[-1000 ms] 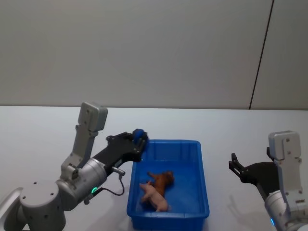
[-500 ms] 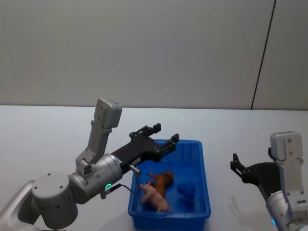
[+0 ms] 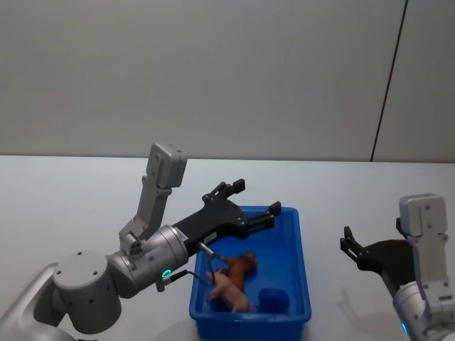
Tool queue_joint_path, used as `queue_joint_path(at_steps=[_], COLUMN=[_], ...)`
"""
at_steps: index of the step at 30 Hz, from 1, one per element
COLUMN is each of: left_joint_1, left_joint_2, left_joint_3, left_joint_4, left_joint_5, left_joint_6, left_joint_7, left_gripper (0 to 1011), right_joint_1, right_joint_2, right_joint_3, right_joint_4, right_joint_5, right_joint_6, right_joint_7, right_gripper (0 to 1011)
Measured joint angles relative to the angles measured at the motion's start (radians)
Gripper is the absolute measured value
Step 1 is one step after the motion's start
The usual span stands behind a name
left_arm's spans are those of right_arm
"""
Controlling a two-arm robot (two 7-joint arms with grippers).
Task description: Pick up the two dolls from the table and place them into the box.
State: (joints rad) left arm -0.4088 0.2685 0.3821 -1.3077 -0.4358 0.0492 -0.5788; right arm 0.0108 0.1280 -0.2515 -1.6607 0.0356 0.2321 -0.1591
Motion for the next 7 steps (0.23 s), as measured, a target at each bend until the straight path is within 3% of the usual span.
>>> queue_joint_path(at_steps=[7], left_joint_1=[-0.003], left_joint_2=[-0.002], left_joint_3=[0.001], left_joint_4=[0.004], left_joint_5=[-0.002], left_joint_6=[-0.002], left_joint_7=[-0.01], left_gripper=[1000], right_joint_1=[0.0], right_joint_2=[0.0], right_joint_3=[0.0], right_joint_4=[0.0], right_joint_5=[0.0], right_joint_6=[0.0], right_joint_7=[0.0], right_gripper=[1001])
